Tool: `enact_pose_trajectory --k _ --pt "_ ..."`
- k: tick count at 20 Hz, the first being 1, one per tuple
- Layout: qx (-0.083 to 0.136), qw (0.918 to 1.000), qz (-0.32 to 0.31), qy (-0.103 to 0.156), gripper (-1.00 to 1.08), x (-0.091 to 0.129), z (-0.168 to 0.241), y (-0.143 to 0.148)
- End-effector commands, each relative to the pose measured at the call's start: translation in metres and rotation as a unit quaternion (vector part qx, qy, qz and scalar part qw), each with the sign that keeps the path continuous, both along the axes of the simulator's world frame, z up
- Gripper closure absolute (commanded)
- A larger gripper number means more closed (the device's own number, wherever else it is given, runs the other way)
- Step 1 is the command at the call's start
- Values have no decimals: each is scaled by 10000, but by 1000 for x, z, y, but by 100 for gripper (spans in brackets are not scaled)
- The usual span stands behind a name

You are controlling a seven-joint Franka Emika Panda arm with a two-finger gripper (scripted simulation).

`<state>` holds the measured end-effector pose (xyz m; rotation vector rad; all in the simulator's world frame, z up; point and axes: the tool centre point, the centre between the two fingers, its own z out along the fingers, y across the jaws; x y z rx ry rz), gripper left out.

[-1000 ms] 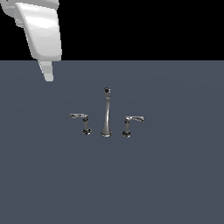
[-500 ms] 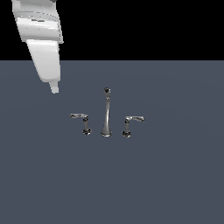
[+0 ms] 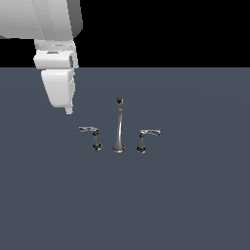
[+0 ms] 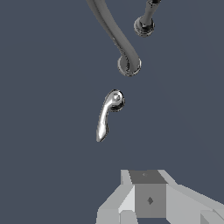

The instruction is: Turn on the faucet by rotating a designated handle.

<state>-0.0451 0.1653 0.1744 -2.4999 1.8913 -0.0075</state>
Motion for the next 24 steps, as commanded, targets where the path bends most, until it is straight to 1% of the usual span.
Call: enact_pose_trajectory --k 1,6,14,19,24 --pt "-7 9997 -243 3 108 11 -12 -1" --pt "-18 9971 -767 15 108 34 -38 -5" --pt "-24 9889 -1485 30 108 65 -72 -14" --pt "-18 9840 -1780 37 108 78 -85 -19" --pt "-11 9818 -1899 40 108 83 -90 -22"
